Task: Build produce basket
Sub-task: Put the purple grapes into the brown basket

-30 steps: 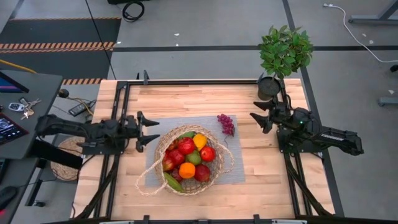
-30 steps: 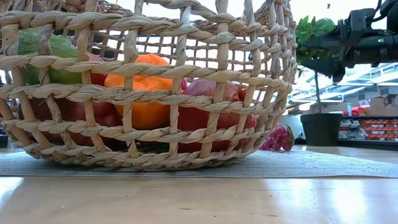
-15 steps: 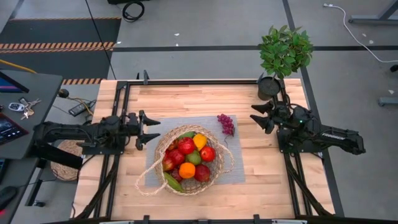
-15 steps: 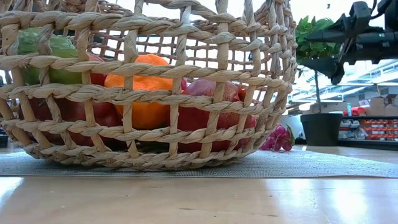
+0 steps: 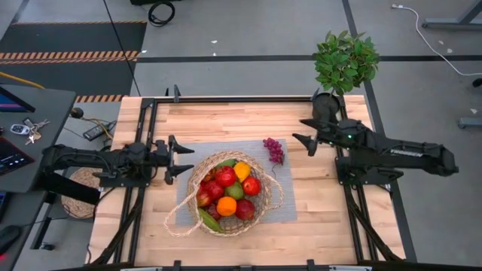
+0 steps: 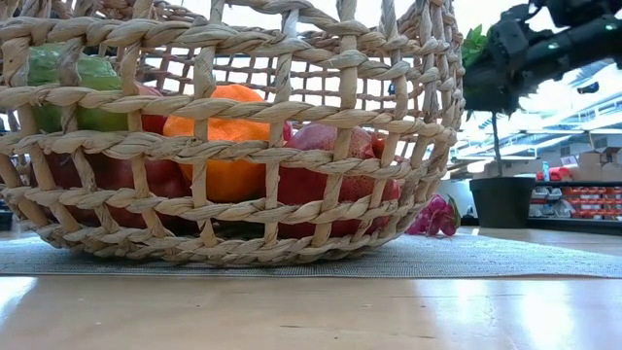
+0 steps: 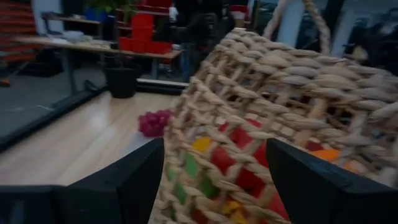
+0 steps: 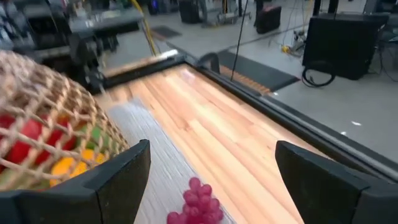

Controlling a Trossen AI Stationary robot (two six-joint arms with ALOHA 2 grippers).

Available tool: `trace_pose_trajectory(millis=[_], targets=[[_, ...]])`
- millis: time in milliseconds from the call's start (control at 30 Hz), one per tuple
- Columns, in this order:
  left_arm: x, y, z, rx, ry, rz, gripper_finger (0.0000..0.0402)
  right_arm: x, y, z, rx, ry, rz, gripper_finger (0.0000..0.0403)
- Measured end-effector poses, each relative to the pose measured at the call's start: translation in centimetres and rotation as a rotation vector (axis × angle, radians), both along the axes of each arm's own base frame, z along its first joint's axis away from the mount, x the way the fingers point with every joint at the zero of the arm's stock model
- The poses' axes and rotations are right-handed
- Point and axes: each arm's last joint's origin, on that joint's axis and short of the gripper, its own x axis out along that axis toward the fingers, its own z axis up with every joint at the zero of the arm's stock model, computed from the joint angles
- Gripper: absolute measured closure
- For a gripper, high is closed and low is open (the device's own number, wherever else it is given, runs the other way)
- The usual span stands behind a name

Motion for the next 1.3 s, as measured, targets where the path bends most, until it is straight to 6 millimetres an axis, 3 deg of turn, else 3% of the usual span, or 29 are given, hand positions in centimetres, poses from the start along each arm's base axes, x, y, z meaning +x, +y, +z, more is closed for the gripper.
trace_pose_trajectory(millis=[200,333,667,867,1300], targets=[[0.0,0.1,0.0,-0.063,-0.008,0.041,0.0116,1.7,-0.6,1.6,-0.065,0.120,0.005,0.0055],[0.0,0.1,0.0,-0.066,-0.004,0.042,0.0116,2.5,-1.1,1.4,-0.089,0.197,0.000,0.0052],[0.0,0.1,0.0,-0.066,-0.004,0.042,0.0116,5.9,-1.9,-2.4,0.018,0.345,0.096,0.0006],[0.0,0.1,0.0,-0.066,-0.004,0.041,0.0115,8.1,-2.0,-4.5,0.038,0.380,0.018,0.0011],[0.0,0.1,0.0,-0.066,-0.003,0.041,0.0115,11.0,-2.0,-9.1,0.146,0.421,-0.066,0.0010]])
